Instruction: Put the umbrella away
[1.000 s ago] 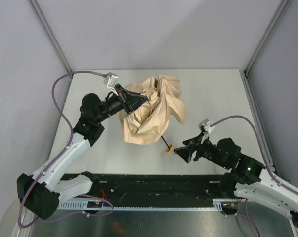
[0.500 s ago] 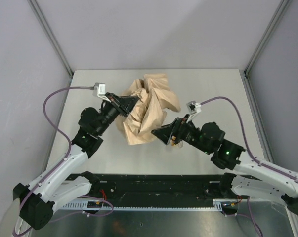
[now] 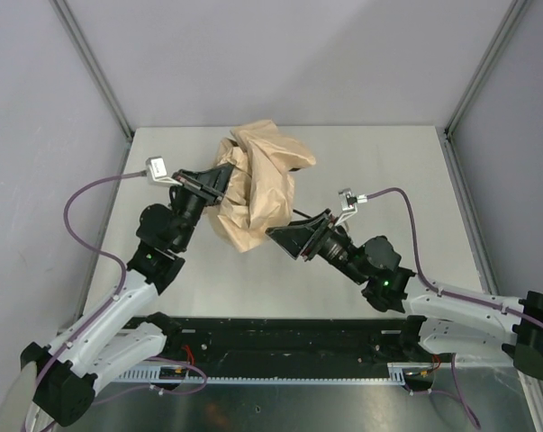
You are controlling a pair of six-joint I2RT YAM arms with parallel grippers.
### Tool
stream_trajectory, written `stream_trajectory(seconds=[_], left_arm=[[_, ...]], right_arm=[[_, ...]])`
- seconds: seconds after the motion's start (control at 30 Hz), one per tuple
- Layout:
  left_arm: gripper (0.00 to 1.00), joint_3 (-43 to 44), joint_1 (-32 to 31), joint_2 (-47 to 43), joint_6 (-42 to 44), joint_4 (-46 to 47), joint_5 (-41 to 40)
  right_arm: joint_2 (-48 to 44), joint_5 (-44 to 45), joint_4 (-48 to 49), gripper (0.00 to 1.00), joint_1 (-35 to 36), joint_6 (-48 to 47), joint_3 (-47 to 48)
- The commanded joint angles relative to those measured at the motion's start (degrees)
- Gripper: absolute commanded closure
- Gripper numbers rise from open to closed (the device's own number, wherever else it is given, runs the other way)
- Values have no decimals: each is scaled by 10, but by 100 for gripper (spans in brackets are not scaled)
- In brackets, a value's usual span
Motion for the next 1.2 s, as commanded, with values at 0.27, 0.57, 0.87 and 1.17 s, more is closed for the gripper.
stream_trajectory(seconds=[0.27, 0.57, 0.87, 1.17], left_arm=[[100, -29, -2, -30, -84, 69, -30], [100, -15, 4, 9, -53, 97, -31], [100, -8, 5, 29, -62, 144, 10], [100, -33, 26, -19, 69, 158, 133]], right_arm=[[33, -77, 135, 89, -24, 11, 10], [22, -338, 220, 100, -32, 201, 34], [84, -333, 173, 70, -11, 165, 49], [-73, -233, -322, 36, -5, -102, 66]])
